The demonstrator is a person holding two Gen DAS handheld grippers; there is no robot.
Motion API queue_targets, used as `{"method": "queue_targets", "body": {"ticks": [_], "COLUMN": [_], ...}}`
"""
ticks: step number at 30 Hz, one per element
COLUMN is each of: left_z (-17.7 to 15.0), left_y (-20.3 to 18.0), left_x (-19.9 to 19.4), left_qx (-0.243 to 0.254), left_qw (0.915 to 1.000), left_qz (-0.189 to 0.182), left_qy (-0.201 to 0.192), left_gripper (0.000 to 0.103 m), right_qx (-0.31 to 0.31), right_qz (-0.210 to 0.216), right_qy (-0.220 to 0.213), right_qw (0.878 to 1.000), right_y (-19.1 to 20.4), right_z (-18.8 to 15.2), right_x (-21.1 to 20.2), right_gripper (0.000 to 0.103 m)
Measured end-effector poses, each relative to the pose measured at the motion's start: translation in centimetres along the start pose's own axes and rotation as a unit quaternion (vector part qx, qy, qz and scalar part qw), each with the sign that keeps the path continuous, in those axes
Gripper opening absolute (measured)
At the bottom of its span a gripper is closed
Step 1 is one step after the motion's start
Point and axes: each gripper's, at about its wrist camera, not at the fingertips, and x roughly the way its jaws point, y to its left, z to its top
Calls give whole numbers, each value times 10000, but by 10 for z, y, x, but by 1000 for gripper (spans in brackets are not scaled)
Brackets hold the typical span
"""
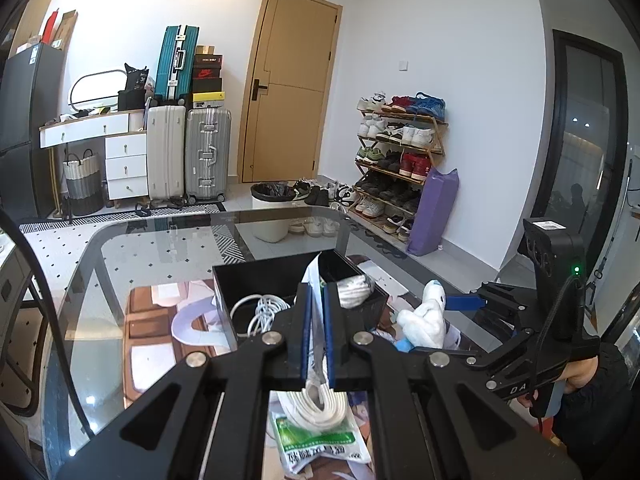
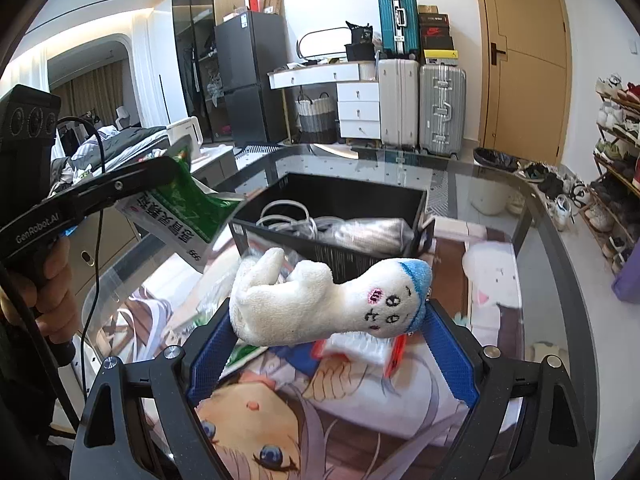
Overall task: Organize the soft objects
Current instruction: 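Carry the green bag and plush toy toward the black box with both grippers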
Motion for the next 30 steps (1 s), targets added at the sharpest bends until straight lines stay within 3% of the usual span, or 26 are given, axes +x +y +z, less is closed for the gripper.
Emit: {"method": "queue_targets", "body": {"ticks": [15,30], "left_z": [28,38], "left_y": [8,23], "left_x": [26,59], "left_qx": [-48,-218], "left_qw": [9999,9998], "left_qz": [-5,4], "left_qy": [-91,46], "left_gripper": [3,3], "right_qx": [-31,26], "right_qz": [-18,88], "right_qy": [-218,-98], "right_qw": [9998,9999], "right_y": [-13,-30], "right_z": [44,70], "right_x": [11,44], "right_gripper": [91,91]}}
